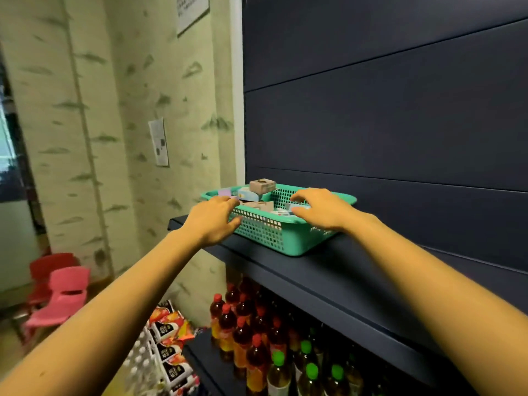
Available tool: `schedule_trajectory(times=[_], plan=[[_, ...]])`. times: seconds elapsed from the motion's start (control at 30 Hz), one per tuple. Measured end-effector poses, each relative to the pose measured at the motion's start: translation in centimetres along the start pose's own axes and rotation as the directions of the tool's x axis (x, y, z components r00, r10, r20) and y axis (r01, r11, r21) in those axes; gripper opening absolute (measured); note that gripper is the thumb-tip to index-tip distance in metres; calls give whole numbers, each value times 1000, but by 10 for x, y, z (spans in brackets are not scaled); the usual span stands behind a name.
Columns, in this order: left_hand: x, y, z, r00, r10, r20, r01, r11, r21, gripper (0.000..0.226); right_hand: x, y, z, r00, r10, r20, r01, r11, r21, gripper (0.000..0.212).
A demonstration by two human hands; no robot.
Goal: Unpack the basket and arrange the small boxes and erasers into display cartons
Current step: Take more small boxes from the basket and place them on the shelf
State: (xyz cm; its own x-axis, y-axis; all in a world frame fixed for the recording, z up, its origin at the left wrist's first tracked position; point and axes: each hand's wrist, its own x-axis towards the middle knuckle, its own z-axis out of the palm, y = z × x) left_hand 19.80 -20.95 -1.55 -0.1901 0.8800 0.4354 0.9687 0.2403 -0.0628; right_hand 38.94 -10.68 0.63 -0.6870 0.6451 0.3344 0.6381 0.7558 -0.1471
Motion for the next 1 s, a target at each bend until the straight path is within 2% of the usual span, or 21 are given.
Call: schedule_trajectory(times=[0.27, 0.47, 0.63, 0.73, 0.83, 1.0], plan=[[41, -91, 28, 1000, 14, -5, -14, 995, -100, 41, 100, -39, 35, 992, 124, 3, -124, 991, 42, 33], [90, -129, 56, 997, 43, -60, -56, 970, -236, 39, 166, -35, 61, 976, 205, 65, -200, 976, -84, 31], [150, -150, 73, 991, 101, -88, -119, 965, -232, 38, 226, -14, 62, 948, 313, 64, -300, 941, -157, 39], [189, -160, 80, 987, 130, -91, -148, 961, -232, 38, 259, -10, 60, 917, 391, 80, -374, 912, -168, 48], [221, -167, 89, 984, 159, -83, -175, 954, -242, 39, 284, -6, 66, 871, 486, 78, -478, 873, -97, 57], [266, -174, 108, 962, 265, -59, -271, 925, -266, 36, 310, 4, 92, 725, 625, 288, -674, 731, 111, 83]])
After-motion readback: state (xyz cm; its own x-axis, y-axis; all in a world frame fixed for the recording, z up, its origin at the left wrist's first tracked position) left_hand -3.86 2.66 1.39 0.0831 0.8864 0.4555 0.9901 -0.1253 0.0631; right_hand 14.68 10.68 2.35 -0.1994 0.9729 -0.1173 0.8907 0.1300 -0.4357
